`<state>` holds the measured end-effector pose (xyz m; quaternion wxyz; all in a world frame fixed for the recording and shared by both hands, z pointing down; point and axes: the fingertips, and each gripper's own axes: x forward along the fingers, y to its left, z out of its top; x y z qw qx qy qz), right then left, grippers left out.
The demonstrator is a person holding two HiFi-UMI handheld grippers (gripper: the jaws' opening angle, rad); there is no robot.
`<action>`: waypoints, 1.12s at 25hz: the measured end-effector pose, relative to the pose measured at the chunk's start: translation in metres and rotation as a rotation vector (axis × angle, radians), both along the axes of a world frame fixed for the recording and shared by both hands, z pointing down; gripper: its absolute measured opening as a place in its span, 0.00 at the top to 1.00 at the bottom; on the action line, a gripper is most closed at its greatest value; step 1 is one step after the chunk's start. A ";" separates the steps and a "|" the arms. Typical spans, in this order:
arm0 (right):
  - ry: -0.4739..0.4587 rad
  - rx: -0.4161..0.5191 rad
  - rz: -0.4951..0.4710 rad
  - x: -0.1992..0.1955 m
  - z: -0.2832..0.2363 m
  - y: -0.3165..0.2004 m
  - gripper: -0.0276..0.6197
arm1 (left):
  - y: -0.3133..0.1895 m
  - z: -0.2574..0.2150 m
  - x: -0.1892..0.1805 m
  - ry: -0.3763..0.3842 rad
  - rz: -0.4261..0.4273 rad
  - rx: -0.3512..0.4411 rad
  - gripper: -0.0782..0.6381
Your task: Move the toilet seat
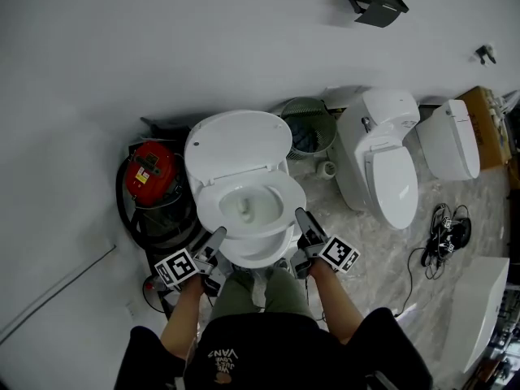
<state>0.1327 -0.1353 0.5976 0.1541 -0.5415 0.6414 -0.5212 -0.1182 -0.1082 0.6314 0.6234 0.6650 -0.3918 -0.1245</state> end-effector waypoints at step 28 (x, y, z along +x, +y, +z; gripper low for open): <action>-0.022 0.070 -0.402 -0.039 -0.035 -0.071 0.50 | -0.068 -0.051 -0.014 -0.210 -0.262 0.211 0.44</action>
